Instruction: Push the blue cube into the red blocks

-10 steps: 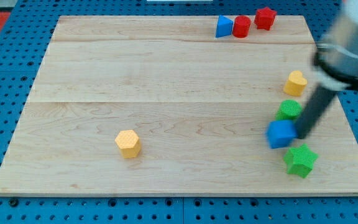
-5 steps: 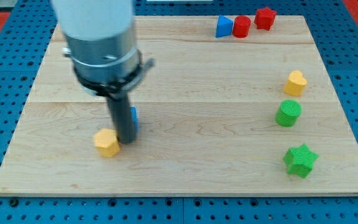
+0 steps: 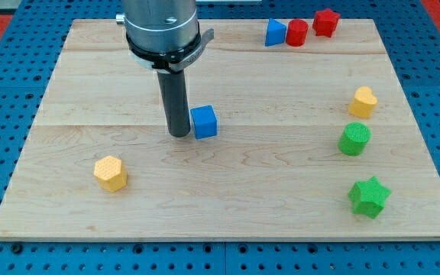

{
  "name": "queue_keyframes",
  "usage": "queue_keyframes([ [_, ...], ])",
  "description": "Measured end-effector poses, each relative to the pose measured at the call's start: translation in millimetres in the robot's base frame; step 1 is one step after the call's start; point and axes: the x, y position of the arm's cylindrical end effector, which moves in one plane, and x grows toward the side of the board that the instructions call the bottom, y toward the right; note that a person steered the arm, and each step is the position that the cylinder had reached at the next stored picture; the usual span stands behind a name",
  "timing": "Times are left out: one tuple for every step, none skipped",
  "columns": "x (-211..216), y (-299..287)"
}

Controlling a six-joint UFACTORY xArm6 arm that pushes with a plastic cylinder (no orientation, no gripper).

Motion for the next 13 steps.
queue_keyframes([
  [-5.1,40.2],
  [-20.3,79.6],
  [-56.4,83.2],
  [-81.1,103.5],
  [-89.7,130.2],
  [-92.9,157.5],
  [-94.1,181.2],
  [-94.1,191.3],
  [-94.1,201.4],
  [-94.1,215.6],
  [-98.1,223.8],
  [-132.5,223.7],
  [-166.4,223.7],
])
